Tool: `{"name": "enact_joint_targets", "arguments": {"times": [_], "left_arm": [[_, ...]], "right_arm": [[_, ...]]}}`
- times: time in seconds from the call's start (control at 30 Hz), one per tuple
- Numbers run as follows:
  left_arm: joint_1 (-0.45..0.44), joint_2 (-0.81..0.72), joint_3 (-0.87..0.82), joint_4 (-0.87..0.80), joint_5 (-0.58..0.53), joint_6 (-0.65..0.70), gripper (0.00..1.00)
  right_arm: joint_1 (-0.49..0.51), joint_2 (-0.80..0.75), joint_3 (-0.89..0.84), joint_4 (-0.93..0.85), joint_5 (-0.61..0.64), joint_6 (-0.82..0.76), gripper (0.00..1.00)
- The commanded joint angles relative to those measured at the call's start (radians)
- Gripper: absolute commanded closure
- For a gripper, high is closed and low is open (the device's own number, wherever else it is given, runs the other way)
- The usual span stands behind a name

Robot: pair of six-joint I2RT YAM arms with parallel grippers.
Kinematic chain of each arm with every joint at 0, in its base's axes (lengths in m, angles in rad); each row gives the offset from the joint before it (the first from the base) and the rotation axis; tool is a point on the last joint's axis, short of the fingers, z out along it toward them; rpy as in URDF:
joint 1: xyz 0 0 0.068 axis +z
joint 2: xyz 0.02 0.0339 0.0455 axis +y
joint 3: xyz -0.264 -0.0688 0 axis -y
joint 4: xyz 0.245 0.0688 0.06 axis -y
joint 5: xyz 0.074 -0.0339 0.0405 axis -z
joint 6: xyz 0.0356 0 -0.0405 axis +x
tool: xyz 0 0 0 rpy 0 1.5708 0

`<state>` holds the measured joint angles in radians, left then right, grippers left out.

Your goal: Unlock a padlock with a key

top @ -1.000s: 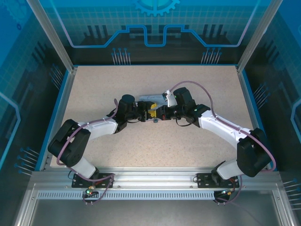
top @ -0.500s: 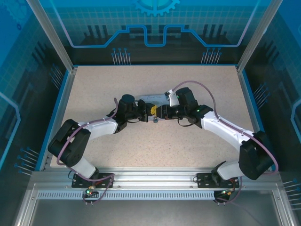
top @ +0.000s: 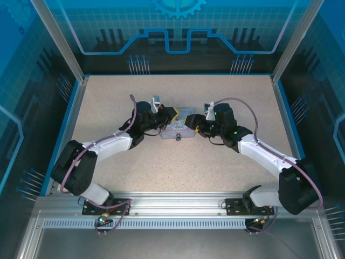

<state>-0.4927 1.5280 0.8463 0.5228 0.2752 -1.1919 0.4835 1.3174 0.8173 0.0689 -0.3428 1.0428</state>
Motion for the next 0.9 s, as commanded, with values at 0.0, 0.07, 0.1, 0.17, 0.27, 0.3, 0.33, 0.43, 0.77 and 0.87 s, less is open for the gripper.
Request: {"name": "enact_joint_targets", "arguments": {"times": [0.0, 0.07, 0.1, 0.17, 0.27, 0.3, 0.33, 0.43, 0.77, 0.87], "left_arm": [[0.003, -0.047, 0.008, 0.057, -0.127, 0.181, 1.00], [-0.004, -0.067, -0.013, 0.094, -0.197, 0.200, 1.00], [-0.007, -0.077, -0.022, 0.100, -0.234, 0.198, 1.00], [-0.009, -0.087, -0.034, 0.117, -0.279, 0.193, 1.00], [-0.012, -0.096, -0.041, 0.121, -0.331, 0.170, 1.00], [-0.013, -0.096, -0.044, 0.126, -0.345, 0.161, 1.00], [-0.015, -0.094, -0.045, 0.129, -0.355, 0.154, 1.00], [-0.019, -0.091, -0.055, 0.148, -0.388, 0.119, 1.00], [-0.030, -0.085, -0.067, 0.183, -0.428, 0.060, 1.00], [-0.030, -0.082, -0.068, 0.189, -0.430, 0.053, 1.00]], "right_arm": [[0.012, 0.017, -0.031, 0.193, 0.033, 0.199, 0.40], [0.026, 0.021, -0.042, 0.279, 0.061, 0.247, 0.42], [0.033, 0.025, -0.047, 0.310, 0.081, 0.267, 0.43], [0.048, 0.031, -0.049, 0.366, 0.109, 0.295, 0.45], [0.068, 0.051, -0.043, 0.431, 0.141, 0.317, 0.47], [0.074, 0.063, -0.036, 0.451, 0.147, 0.320, 0.48], [0.080, 0.073, -0.031, 0.475, 0.149, 0.318, 0.49], [0.092, 0.112, -0.017, 0.545, 0.154, 0.312, 0.51], [0.115, 0.243, 0.016, 0.763, 0.169, 0.314, 0.56], [0.124, 0.276, 0.042, 0.784, 0.157, 0.311, 0.56]]}}
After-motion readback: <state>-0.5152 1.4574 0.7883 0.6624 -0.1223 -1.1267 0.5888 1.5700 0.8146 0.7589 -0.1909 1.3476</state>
